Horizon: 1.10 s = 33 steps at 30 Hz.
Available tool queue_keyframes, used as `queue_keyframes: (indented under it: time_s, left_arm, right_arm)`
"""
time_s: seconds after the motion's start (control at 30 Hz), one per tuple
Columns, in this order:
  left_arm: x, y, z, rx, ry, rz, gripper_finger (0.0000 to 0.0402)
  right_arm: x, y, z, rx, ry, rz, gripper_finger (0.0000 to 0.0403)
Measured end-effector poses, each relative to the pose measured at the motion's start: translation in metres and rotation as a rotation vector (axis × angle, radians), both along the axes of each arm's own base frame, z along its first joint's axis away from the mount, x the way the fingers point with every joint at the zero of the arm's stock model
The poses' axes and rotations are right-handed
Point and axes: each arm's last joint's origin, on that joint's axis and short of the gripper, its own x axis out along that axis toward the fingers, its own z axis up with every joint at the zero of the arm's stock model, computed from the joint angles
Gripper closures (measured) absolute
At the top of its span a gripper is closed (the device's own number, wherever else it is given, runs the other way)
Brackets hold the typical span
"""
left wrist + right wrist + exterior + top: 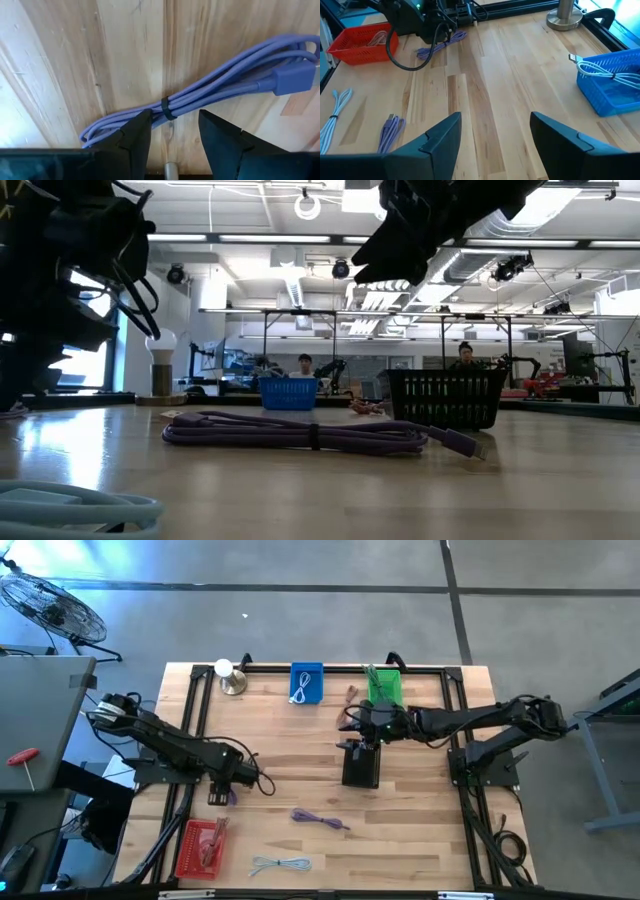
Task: Pick & Place USB Port
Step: Put the left purple charger cable into the black bin
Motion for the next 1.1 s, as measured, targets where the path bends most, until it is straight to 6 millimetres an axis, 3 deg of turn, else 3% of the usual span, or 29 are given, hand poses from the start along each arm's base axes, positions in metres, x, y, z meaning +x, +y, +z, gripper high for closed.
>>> queue_keyframes:
  time_s: [0.3, 0.4, 0.53, 0.7, 0.77, 0.83, 1.1]
  left_arm:
    - [0.005, 0.0, -0.008, 0.011, -0.097, 0.018, 0.0252]
    - [0.002, 0.001, -0.012, 0.016, -0.083, 0.029, 0.0286]
    - [0.001, 0.001, -0.014, 0.036, -0.079, 0.055, 0.0372]
    - [0.008, 0.001, -0.007, 0.084, -0.116, 0.108, 0.038]
    - [0.015, 0.0, -0.001, 0.124, -0.165, 0.135, 0.0392]
    - [0.032, -0.001, 0.011, 0.221, -0.325, 0.162, 0.0395]
    - [0.078, -0.002, 0.087, 0.487, -0.842, 0.151, 0.0396]
  right_arm:
    - [0.0, 0.007, 0.0, 0.007, 0.003, 0.018, 0.0175]
    - [0.0, 0.011, -0.001, 0.008, 0.008, 0.033, 0.0175]
    - [0.0, 0.017, -0.001, 0.008, 0.008, 0.053, 0.0175]
    - [0.001, 0.023, 0.0, 0.007, -0.002, 0.073, 0.0175]
    - [0.001, 0.025, 0.001, 0.007, -0.01, 0.081, 0.0175]
    - [0.002, 0.028, 0.002, 0.007, -0.021, 0.089, 0.0175]
    - [0.003, 0.037, 0.005, -0.049, -0.055, 0.145, 0.0175]
